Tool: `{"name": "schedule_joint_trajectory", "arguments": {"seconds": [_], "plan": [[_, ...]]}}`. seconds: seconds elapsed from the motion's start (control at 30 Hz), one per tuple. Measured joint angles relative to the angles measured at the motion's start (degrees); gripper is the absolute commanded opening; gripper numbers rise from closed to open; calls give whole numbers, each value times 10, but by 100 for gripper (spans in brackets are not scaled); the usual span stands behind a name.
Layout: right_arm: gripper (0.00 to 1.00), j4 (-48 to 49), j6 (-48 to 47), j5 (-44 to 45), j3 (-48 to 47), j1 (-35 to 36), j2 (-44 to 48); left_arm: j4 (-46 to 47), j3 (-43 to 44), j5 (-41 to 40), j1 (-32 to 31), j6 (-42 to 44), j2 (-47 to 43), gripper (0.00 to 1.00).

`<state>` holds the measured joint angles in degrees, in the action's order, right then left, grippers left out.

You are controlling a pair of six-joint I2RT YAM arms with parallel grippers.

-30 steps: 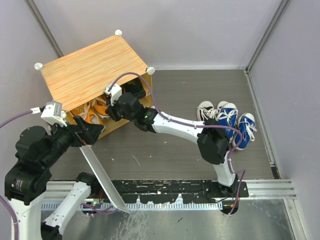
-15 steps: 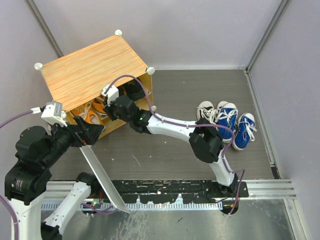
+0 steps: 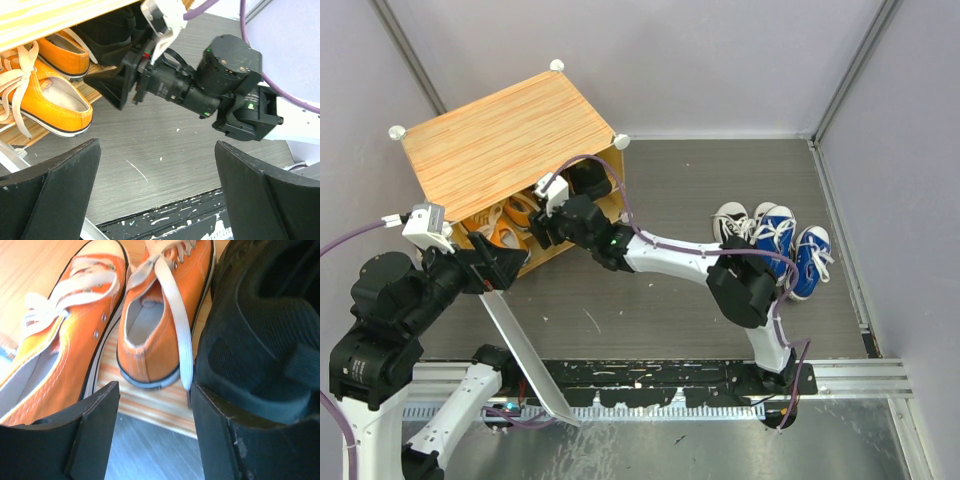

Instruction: Place and organize the shoes in the shoe cabinet

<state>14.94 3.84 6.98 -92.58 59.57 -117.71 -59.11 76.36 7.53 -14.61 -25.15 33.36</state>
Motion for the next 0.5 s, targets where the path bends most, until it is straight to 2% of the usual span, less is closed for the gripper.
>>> {"name": "schedule_joint_trajectory", "arguments": {"seconds": [0.13,0.33,0.5], "plan": [[65,0,7,-31,62,-2,59,1,0,-1,0,0,0,98],[65,5,8,-101,105,-4,136,1,0,-3,0,-3,6,98],[65,13,5,-168,119,-3,153,1,0,-5,0,-9,13,98]]}}
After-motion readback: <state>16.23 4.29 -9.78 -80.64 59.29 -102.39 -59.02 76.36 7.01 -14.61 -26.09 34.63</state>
